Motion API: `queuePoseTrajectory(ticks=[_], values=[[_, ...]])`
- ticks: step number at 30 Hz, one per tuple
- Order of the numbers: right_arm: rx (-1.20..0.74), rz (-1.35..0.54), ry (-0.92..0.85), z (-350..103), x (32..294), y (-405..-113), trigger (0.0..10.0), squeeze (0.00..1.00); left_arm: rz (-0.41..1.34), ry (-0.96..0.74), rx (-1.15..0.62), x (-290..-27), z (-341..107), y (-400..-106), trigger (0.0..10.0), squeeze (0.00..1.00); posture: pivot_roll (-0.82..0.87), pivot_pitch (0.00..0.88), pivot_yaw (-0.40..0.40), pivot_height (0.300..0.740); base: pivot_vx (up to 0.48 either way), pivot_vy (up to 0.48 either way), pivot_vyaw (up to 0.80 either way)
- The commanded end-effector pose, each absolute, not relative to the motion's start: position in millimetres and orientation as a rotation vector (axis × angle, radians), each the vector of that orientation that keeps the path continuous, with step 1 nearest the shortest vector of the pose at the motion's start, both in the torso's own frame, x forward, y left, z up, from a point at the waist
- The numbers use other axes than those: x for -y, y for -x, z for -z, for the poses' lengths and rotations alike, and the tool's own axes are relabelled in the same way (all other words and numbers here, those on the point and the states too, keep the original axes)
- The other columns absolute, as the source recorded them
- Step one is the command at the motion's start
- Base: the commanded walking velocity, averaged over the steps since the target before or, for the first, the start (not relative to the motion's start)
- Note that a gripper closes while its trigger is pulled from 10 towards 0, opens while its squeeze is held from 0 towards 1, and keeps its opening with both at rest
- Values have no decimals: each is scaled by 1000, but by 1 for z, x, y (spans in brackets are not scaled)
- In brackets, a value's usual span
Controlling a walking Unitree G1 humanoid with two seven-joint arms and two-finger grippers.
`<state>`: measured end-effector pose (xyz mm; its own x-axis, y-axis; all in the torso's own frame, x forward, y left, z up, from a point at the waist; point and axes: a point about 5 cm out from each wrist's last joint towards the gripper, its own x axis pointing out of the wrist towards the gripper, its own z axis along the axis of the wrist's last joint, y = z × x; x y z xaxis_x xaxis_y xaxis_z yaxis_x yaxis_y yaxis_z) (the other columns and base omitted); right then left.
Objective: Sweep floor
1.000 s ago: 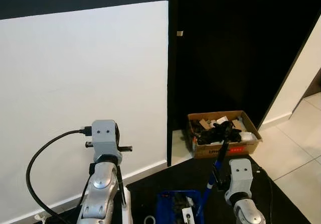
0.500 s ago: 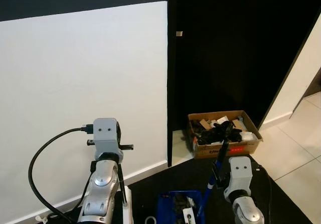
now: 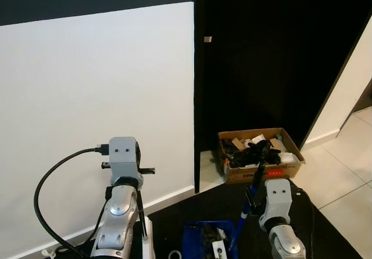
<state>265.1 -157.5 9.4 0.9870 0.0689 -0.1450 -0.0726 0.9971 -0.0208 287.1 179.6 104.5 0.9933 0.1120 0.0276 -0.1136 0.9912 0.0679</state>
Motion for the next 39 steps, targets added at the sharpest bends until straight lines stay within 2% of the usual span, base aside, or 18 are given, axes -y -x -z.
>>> queuePoseTrajectory(ticks=[1,22,39], values=[[-147,-70,22,-9,157,-265,10000,0,-105,-89,47,-180,-110,-291,10000,0,-9,0,41,740,0,0,0],[-144,-74,37,-10,159,-267,10000,0,-100,-90,-1,-180,-96,-292,10000,0,-15,0,35,740,0,0,0],[-132,-58,70,-14,163,-270,10000,0,-108,-90,18,-183,-102,-295,10000,0,-5,0,35,740,0,0,0]])
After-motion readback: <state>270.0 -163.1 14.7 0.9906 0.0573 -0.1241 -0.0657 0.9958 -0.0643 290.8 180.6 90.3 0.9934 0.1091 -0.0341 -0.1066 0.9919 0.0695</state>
